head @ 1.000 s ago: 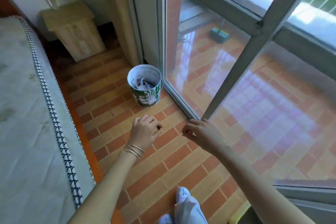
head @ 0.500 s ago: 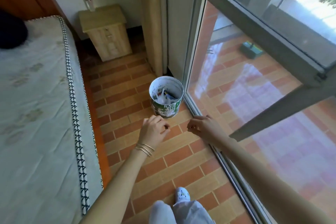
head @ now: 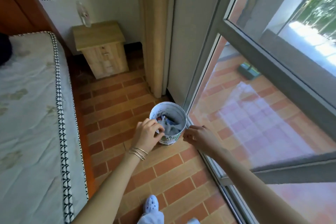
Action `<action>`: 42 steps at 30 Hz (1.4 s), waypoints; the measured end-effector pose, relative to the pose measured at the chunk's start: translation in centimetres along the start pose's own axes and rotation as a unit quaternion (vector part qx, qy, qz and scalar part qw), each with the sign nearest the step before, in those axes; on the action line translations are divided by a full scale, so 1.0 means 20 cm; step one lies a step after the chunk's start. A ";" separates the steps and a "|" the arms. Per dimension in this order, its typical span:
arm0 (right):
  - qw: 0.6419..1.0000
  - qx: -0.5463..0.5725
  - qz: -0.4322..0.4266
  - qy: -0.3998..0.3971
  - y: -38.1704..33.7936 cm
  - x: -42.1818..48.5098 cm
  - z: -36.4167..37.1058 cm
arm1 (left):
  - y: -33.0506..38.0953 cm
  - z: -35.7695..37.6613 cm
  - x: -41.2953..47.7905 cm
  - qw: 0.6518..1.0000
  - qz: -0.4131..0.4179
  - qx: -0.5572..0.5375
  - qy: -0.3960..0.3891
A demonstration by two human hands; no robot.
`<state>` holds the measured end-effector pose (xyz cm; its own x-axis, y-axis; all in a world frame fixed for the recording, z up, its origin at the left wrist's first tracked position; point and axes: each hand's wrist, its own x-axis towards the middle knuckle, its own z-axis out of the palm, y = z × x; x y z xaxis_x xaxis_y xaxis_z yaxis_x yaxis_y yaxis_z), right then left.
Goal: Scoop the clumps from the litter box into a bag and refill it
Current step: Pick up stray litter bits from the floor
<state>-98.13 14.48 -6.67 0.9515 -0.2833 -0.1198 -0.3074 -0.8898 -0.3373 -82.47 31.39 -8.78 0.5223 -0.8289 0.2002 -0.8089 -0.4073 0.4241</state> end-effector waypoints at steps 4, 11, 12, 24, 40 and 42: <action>0.999 0.005 0.026 0.036 0.04 0.26 -0.07 | -0.16 -0.02 0.22 1.000 0.019 -0.010 0.011; 0.998 0.016 0.047 0.025 0.14 0.64 -0.18 | -0.37 0.00 0.56 1.000 0.023 -0.006 0.010; 0.999 0.018 0.048 0.019 0.15 0.68 -0.19 | -0.37 0.01 0.59 1.000 0.010 -0.008 -0.007; 0.998 0.018 0.064 -0.017 0.36 1.09 -0.24 | -0.44 0.18 0.96 0.997 -0.016 -0.012 -0.072; 0.978 0.019 0.171 -0.117 0.39 1.29 -0.11 | -0.64 0.31 1.22 0.985 -0.021 -0.082 -0.153; 0.977 0.021 0.170 -0.123 0.38 1.28 -0.12 | -0.66 0.31 1.23 0.982 -0.021 -0.078 -0.172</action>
<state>-76.18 -0.39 -10.08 0.7638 -0.4613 -0.4514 -0.6112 -0.7418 -0.2760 -60.66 14.01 -14.91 0.4098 -0.9044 -0.1191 -0.7236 -0.4018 0.5612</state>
